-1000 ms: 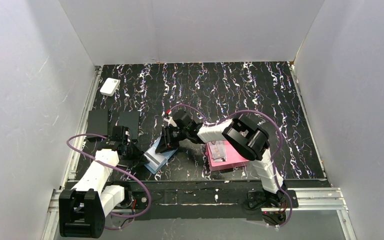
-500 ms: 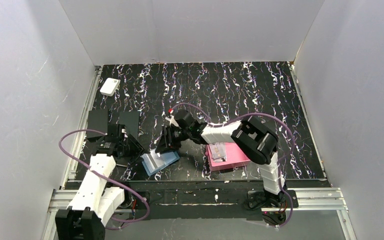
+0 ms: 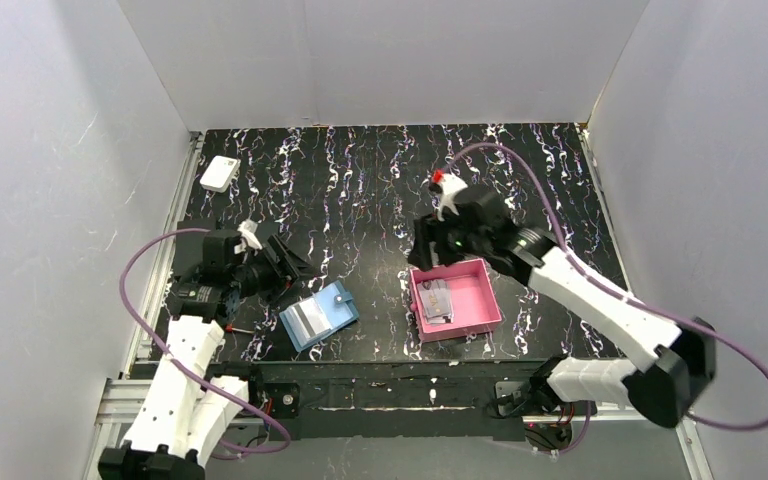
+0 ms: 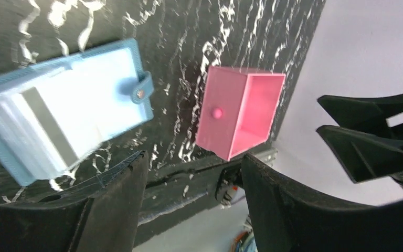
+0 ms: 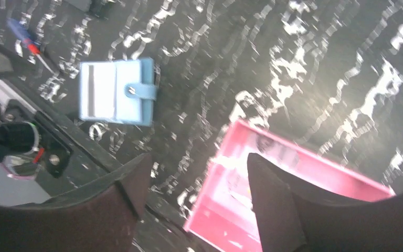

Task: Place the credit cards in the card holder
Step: Pick up the credit card from the storage box.

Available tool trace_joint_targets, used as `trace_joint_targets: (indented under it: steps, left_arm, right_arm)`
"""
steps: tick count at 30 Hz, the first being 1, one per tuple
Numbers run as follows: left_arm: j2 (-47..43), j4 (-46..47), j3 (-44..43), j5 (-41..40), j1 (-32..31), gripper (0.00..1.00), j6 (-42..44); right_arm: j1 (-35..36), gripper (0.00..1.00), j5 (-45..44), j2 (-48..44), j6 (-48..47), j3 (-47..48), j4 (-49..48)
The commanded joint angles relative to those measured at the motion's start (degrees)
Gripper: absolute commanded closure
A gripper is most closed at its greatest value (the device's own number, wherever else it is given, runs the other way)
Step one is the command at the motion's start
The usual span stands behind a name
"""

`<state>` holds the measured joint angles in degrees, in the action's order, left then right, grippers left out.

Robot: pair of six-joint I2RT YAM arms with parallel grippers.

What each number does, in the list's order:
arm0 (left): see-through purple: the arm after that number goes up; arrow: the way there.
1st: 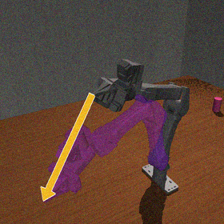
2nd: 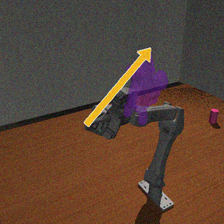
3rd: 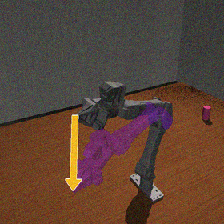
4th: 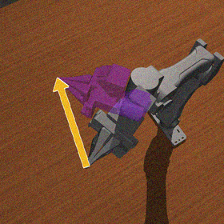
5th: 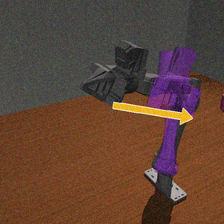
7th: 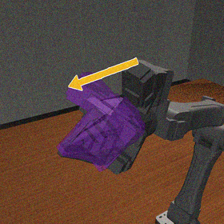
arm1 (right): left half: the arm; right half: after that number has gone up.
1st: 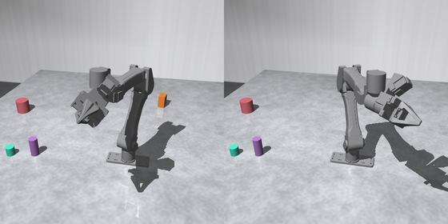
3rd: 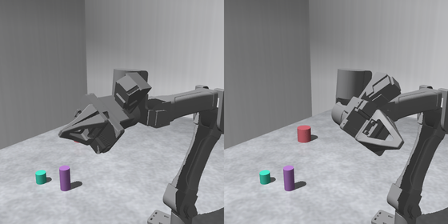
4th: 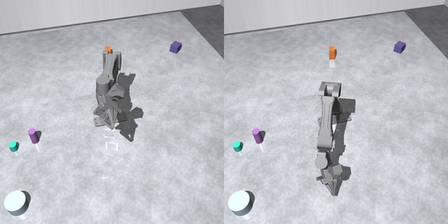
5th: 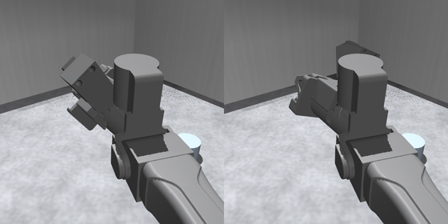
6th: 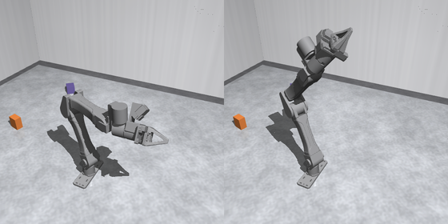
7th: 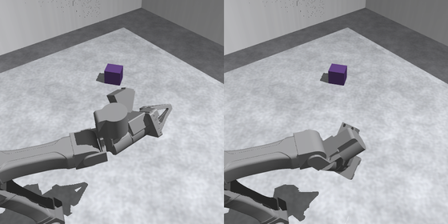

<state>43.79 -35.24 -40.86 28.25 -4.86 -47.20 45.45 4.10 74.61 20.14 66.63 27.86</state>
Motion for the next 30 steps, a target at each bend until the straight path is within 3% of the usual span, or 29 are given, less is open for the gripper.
trace_joint_targets:
  steps: [1,5,9,12,21,30]
  left_arm:
    - [5.4,4.9,-0.1,2.6,-7.1,0.36,-5.7]
    - [14.7,6.7,-5.8,-1.4,-18.4,0.36,-12.7]
    - [26.6,7.1,-15.7,-0.3,-24.4,0.33,-15.7]
    - [35.0,2.4,-25.0,-0.1,-27.5,0.31,-12.9]
    - [54.5,-4.1,-39.4,1.7,-33.1,0.43,-8.0]
    - [60.8,-6.8,-42.3,3.8,-34.4,0.45,-7.0]
  right_arm:
    - [-6.6,0.22,0.8,-6.5,-1.4,-12.9,0.8]
    - [-13.2,0.25,13.3,-4.8,-2.5,-16.3,-0.1]
    - [-15.4,0.26,14.3,-1.4,-5.5,-15.2,4.2]
    - [-18.9,0.29,19.7,0.0,-6.6,-16.4,3.8]
    - [-20.7,0.42,26.1,6.3,-5.7,-20.3,-2.3]
    - [-21.2,0.42,27.6,9.0,-6.4,-22.5,-3.2]
